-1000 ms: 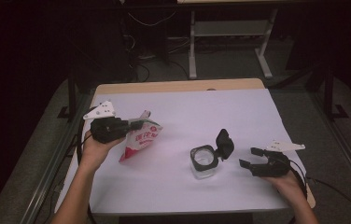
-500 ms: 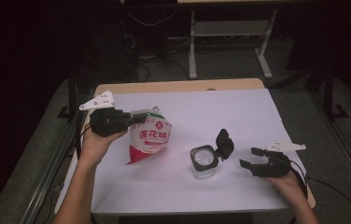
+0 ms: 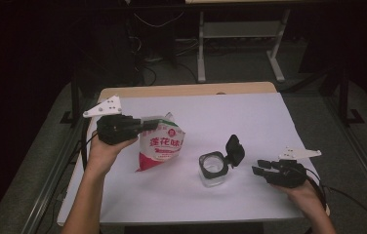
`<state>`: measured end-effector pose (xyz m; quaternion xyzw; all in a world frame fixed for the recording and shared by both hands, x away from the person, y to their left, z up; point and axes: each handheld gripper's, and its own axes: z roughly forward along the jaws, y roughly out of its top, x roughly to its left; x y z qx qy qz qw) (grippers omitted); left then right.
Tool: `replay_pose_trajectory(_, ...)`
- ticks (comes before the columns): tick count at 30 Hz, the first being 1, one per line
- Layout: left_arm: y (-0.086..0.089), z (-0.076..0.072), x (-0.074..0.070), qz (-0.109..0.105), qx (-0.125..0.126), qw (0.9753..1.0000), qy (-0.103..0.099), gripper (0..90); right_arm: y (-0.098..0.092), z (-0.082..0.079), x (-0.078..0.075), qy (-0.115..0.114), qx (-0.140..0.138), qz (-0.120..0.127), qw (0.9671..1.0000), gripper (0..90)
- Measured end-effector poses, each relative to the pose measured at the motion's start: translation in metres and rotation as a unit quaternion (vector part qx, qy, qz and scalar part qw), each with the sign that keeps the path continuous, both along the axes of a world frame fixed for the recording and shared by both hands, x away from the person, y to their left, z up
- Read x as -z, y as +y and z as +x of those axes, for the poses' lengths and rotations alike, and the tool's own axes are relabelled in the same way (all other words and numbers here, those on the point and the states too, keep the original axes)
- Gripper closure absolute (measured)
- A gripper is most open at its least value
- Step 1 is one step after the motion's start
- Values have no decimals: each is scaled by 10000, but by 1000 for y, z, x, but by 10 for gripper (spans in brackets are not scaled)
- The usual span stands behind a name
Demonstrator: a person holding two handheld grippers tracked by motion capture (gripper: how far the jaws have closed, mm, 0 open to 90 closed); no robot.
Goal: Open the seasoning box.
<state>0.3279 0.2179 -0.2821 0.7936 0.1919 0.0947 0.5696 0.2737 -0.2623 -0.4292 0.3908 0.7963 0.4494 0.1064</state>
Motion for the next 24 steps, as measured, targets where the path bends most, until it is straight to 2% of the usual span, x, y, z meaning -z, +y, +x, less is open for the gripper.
replay_pose_trajectory(2, 0, 0, 0, 14, 26, 10000, -13, 900, 2, -5, -1, 45, -111, -53, 9999, 832)
replay_pose_trajectory(3, 0, 0, 0, 14, 26, 10000, -13, 900, 2, -5, -1, 45, -111, -53, 9999, 832)
replay_pose_trajectory(4, 0, -1, 0, 5, 47, 10000, -19, 900, 2, -10, 0, 66, -208, -20, 9998, 898)
replay_pose_trajectory(9, 0, -1, 0, -6, 54, 10000, 5, 900, 13, -20, -5, 75, -681, -13, 9976, 900)
replay_pose_trajectory(12, -2, -2, 0, 1, 103, 9999, 16, 900, 22, -23, -9, 73, -890, 87, 9960, 899)
replay_pose_trajectory(16, -3, -3, 0, -19, 133, 9999, 37, 900, 31, -26, -13, 38, -1060, 101, 9943, 899)
replay_pose_trajectory(17, -2, -3, 0, -58, 170, 9998, 46, 900, 37, -28, -16, -25, -1199, 115, 9927, 899)
replay_pose_trajectory(24, -1, -5, -2, -135, 224, 9996, 50, 900, 61, -35, -29, -173, -1450, 165, 9891, 900)
